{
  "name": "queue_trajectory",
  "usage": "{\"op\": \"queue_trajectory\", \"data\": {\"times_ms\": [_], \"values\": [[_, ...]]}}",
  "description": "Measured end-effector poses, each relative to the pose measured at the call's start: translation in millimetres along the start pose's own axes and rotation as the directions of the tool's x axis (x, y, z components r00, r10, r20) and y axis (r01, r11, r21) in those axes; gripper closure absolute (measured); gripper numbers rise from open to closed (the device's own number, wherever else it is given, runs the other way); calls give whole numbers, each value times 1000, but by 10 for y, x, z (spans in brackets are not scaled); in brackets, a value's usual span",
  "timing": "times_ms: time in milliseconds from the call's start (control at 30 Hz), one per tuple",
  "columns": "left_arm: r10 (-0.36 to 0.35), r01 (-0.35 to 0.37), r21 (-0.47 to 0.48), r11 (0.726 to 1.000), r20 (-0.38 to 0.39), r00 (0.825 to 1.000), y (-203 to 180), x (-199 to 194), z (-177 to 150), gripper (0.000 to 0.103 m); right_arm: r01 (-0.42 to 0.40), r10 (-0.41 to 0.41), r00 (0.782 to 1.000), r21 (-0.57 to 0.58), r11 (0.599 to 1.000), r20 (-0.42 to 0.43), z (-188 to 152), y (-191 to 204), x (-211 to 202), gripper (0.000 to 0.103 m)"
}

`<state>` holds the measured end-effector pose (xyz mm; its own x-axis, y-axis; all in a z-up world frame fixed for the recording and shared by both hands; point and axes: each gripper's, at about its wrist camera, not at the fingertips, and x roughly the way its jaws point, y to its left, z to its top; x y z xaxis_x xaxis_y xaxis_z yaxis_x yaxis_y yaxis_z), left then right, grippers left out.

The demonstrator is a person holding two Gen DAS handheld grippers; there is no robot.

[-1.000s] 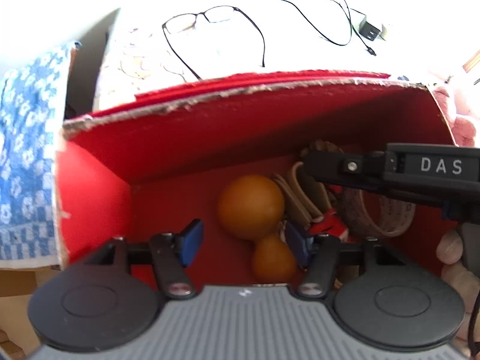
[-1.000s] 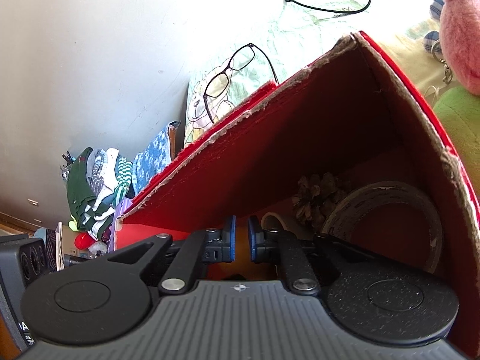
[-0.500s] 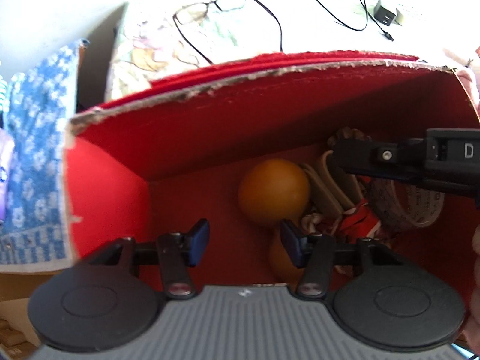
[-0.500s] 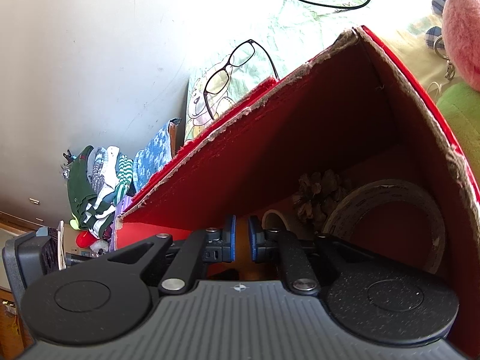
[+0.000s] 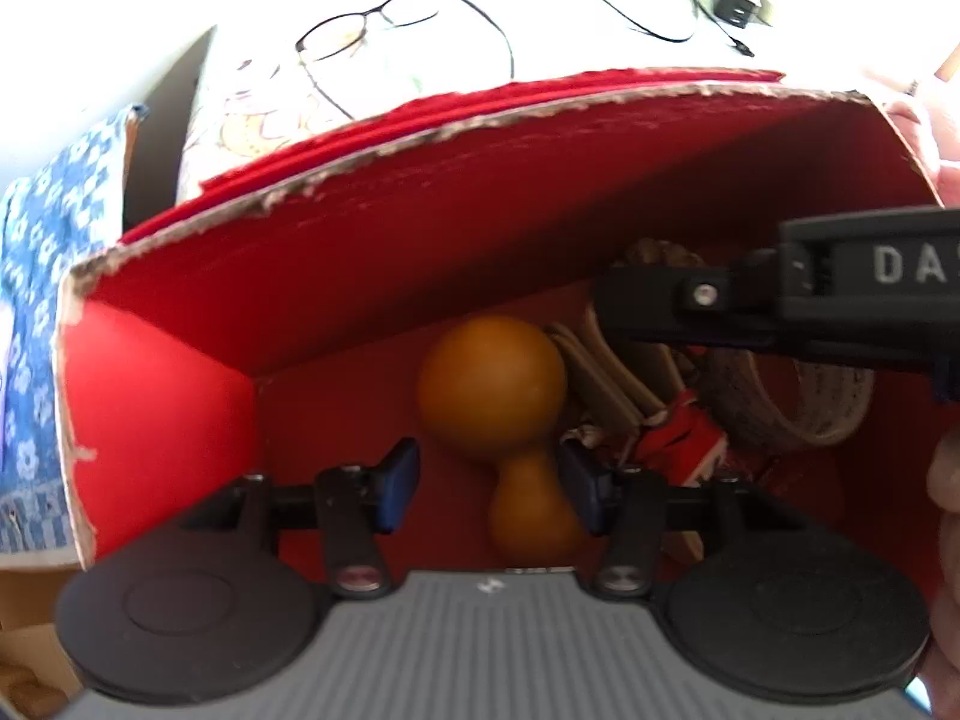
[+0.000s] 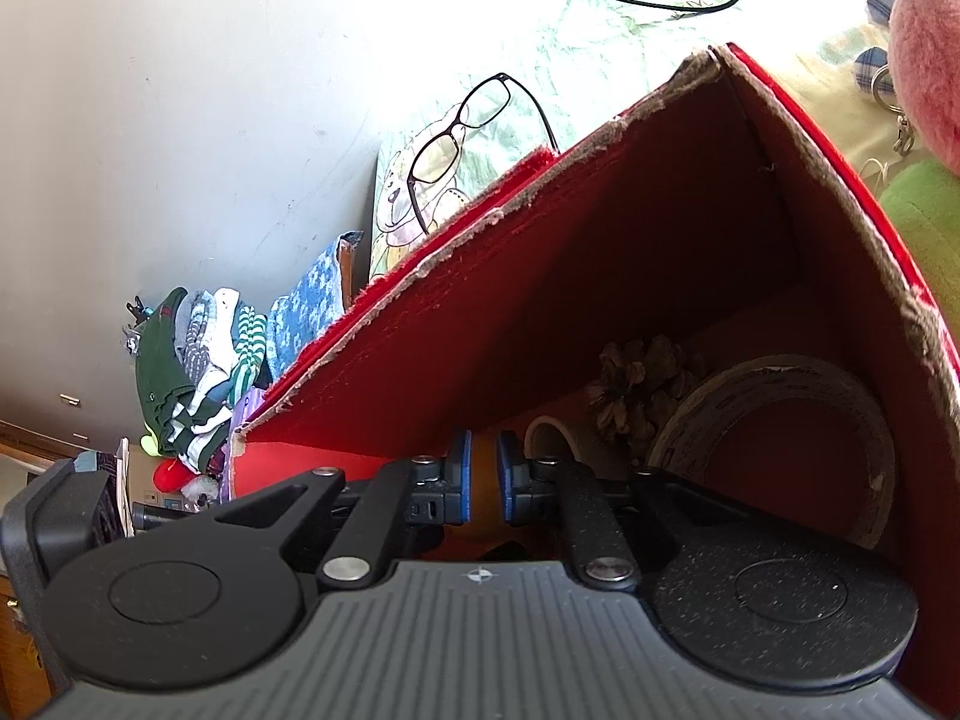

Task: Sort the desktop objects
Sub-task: 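Withdraw the right gripper up out of the red box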

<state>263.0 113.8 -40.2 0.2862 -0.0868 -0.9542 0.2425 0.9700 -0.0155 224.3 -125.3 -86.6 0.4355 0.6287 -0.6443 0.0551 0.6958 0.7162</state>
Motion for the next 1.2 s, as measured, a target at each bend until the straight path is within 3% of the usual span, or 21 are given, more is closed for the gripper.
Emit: {"op": "queue_trajectory", "data": {"times_ms": [533, 800, 1033, 1133, 1200], "values": [[53, -63, 58, 996, 160, 986, -75, -211, -97, 40, 49, -48, 998, -27, 998, 37, -40, 57, -39, 87], [89, -100, 50, 994, 183, 979, -98, -254, -97, 40, 78, -75, 995, -59, 995, 63, -63, 112, -34, 87], [134, -156, 71, 985, 242, 961, -174, -293, -153, 44, 81, -68, 989, -94, 992, 134, -105, 168, -99, 87], [168, -196, 68, 978, 293, 941, -229, -425, -230, 47, 134, -100, 977, -176, 975, 191, -161, 253, -205, 86], [157, -175, 29, 984, 309, 938, -244, -545, -272, 47, 145, -99, 973, -215, 966, 210, -182, 258, -286, 86]]}}
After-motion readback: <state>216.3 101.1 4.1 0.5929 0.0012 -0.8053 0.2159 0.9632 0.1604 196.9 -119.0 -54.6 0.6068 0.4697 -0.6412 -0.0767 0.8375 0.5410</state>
